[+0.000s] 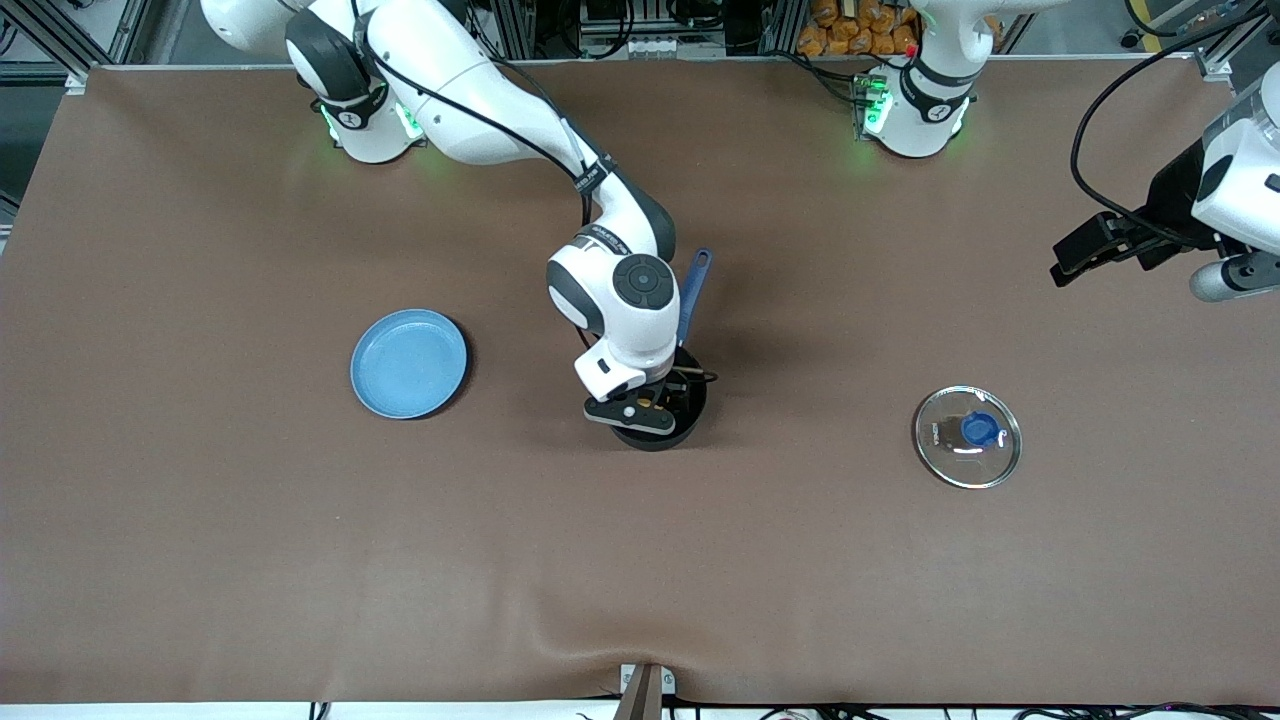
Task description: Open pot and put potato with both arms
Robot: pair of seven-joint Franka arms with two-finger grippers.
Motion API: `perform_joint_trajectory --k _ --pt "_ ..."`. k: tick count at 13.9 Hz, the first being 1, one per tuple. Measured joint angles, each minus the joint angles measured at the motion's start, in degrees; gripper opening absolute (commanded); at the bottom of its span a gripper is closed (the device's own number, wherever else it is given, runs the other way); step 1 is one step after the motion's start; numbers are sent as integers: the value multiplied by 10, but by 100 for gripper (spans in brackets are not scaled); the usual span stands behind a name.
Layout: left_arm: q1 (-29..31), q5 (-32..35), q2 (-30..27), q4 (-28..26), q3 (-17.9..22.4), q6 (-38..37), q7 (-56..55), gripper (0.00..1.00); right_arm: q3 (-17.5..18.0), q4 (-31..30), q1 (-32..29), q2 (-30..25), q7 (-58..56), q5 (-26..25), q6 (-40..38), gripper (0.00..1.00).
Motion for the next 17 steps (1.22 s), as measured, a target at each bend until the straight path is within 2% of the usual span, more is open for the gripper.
perform_joint_trajectory --k 2,5,7,9,12,14,17 --pt "0 -1 0 -1 -1 0 0 100 -4 9 -11 -32 -21 0 -60 100" --pt "0 -6 0 -1 -2 -16 0 100 -5 7 -52 -122 -106 0 -167 100" --pt "0 -7 0 -1 -2 -27 0 100 -1 -36 -96 -207 -185 0 -197 100" --pt "0 -7 0 -2 -2 -36 1 100 2 -106 -147 -300 -269 4 -217 100" --pt "1 -7 1 -7 -2 -38 1 100 5 -176 -228 -417 -406 5 -284 100" --pt "2 -7 2 -8 -1 -38 1 100 5 -196 -287 -468 -493 5 -317 100" --pt "3 -7 3 -8 -1 -38 1 100 5 -234 -371 -514 -585 5 -321 100"
